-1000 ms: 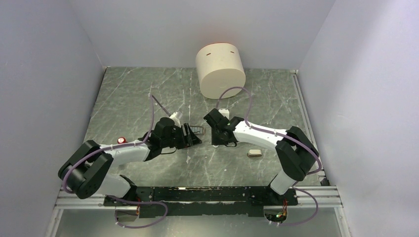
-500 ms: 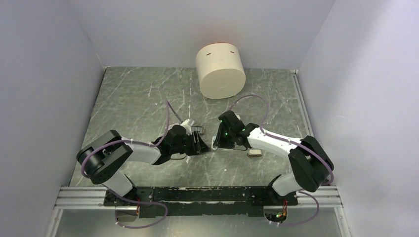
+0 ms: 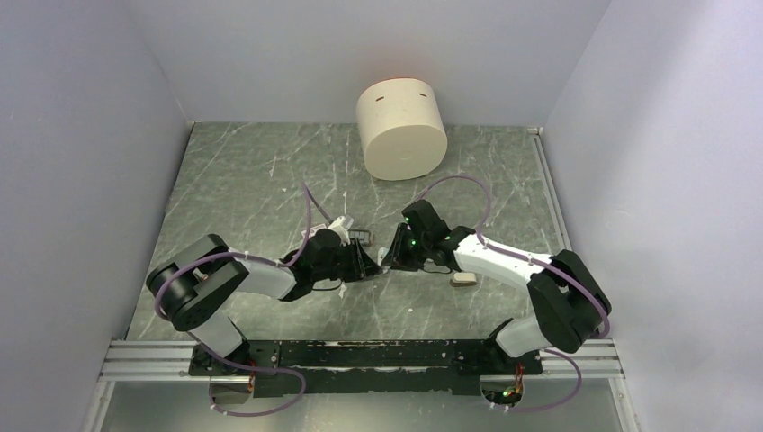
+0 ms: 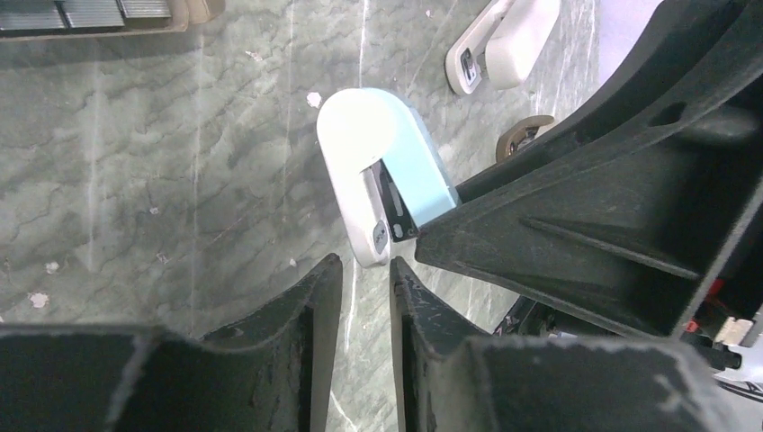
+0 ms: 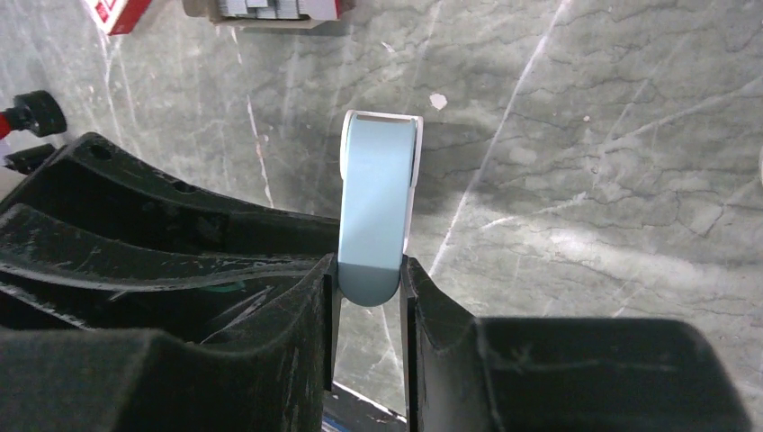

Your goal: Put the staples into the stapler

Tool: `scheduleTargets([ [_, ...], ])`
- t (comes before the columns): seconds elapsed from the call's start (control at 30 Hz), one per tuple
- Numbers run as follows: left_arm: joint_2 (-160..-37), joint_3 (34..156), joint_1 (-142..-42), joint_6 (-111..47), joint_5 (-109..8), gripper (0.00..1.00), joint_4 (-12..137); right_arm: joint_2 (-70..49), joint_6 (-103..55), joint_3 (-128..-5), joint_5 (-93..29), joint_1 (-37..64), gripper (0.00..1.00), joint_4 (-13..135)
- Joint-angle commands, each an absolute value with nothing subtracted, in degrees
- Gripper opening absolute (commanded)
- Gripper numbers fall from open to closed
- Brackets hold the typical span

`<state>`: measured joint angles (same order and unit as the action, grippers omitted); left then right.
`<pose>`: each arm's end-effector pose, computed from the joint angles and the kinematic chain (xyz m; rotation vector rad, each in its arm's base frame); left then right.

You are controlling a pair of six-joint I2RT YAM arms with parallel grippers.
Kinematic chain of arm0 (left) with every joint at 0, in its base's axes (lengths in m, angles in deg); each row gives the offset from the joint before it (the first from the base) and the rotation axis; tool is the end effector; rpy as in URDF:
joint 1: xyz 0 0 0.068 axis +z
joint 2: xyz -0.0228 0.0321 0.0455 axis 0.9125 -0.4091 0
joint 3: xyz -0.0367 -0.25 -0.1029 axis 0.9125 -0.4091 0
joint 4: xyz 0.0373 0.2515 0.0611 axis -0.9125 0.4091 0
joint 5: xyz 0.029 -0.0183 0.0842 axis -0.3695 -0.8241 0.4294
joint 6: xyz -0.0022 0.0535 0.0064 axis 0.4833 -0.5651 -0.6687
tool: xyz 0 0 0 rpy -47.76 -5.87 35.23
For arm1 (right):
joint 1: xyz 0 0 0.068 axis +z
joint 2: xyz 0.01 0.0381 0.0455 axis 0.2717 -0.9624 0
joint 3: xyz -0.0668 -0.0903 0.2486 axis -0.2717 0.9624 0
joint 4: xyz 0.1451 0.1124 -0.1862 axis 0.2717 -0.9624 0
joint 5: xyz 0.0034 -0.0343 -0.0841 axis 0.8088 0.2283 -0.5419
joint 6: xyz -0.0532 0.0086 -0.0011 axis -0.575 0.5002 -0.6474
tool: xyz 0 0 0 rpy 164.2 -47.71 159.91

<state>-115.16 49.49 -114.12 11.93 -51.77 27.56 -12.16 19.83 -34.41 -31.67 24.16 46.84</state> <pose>0.1836 -0.2146 0.1272 -0.0239 2.3256 -1.2012 0.2101 0.1823 0.1793 0.1894 2.6849 0.7577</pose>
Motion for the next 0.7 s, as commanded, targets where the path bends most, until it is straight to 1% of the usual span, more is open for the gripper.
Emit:
scheduleTargets([
  [0.0, -116.6, 51.0, -114.9, 11.0, -50.9, 0.3, 24.2, -10.8, 20.5, -33.9, -29.3, 23.3, 0.16, 48.7],
  [0.13, -118.2, 51.0, -115.0, 11.6, -51.5, 0.26, 22.6, -11.0, 20.5, -33.7, -27.9, 22.9, 0.16, 49.2],
  [0.33, -118.1, 50.5, -115.1, 11.7, -50.7, 0.29, 21.7, -10.9, 20.1, -33.7, -26.4, 22.6, 0.16, 48.9],
  [0.5, -116.6, 50.5, -115.0, 11.4, -48.8, 0.28, 22.9, -10.8, 20.1, -33.7, -25.0, 22.5, 0.16, 48.9],
  [0.6, -116.2, 50.7, -115.1, 10.7, -48.2, 0.23, 23.6, -10.6, 20.0, -33.7, -24.7, 22.4, 0.16, 48.7],
  [0.67, -116.5, 51.0, -115.0, 10.4, -48.1, 0.16, 24.5, -10.6, 19.9, -34.0, -25.0, 22.3, 0.16, 48.4],
])
